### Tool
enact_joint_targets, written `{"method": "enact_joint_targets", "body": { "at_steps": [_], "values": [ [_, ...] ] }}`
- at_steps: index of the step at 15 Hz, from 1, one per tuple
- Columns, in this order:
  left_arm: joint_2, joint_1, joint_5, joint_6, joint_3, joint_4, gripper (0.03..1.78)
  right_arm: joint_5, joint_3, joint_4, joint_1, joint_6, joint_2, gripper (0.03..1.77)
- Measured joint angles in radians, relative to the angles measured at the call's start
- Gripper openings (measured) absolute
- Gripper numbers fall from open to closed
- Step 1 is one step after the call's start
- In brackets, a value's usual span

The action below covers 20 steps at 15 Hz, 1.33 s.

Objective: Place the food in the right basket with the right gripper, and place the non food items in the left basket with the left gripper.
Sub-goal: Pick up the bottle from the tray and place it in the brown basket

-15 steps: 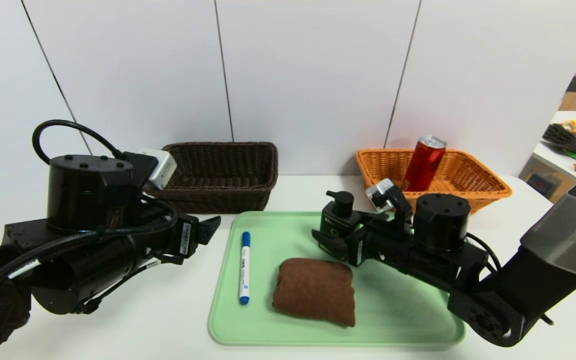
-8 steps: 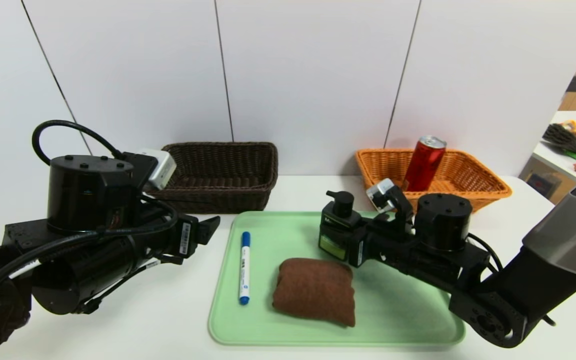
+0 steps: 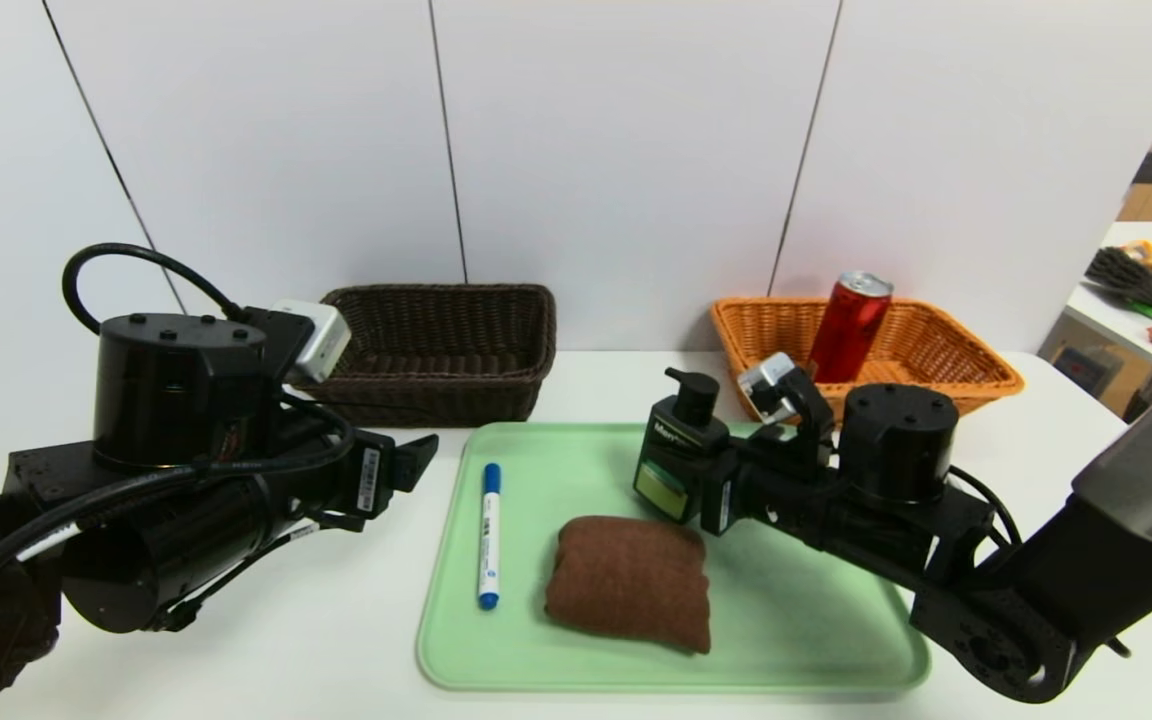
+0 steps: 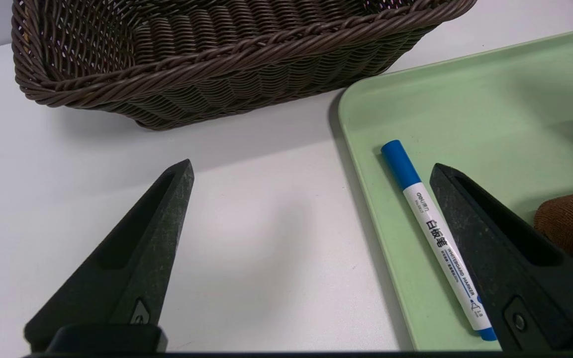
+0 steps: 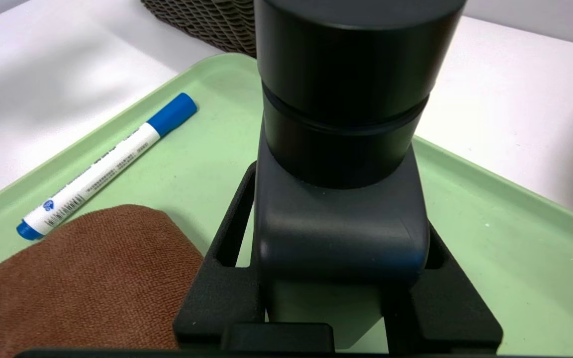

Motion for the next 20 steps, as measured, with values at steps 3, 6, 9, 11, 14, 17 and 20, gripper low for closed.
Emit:
{"method": "enact_joint_targets", "body": {
  "at_steps": [3,6,9,11,14,17,20],
  "values": [
    [-0.001,0.000,0.001,0.000,-0.002,0.000,1.69,-0.091,-0.023,0.087,0.028,0.004,-0.060,0.62],
    [-0.001,0.000,0.004,-0.001,-0.002,0.000,1.69,-0.120,-0.104,0.229,0.046,0.007,-0.142,0.62],
    [-0.006,-0.001,0.009,0.000,-0.006,0.000,1.69,-0.131,-0.259,0.441,0.059,0.026,-0.240,0.62],
    [-0.009,-0.001,0.009,-0.001,-0.004,0.000,1.69,-0.135,-0.404,0.591,0.079,0.063,-0.285,0.62],
    [-0.011,-0.001,0.015,-0.002,-0.005,0.000,1.69,-0.163,-0.636,0.755,0.110,0.122,-0.291,0.62],
    [-0.011,0.000,0.016,-0.001,-0.008,0.000,1.69,-0.212,-0.845,0.830,0.147,0.140,-0.222,0.62],
    [-0.008,-0.001,0.016,-0.002,-0.008,0.000,1.69,-0.242,-0.998,0.876,0.175,0.145,-0.111,0.62]
  ]
}}
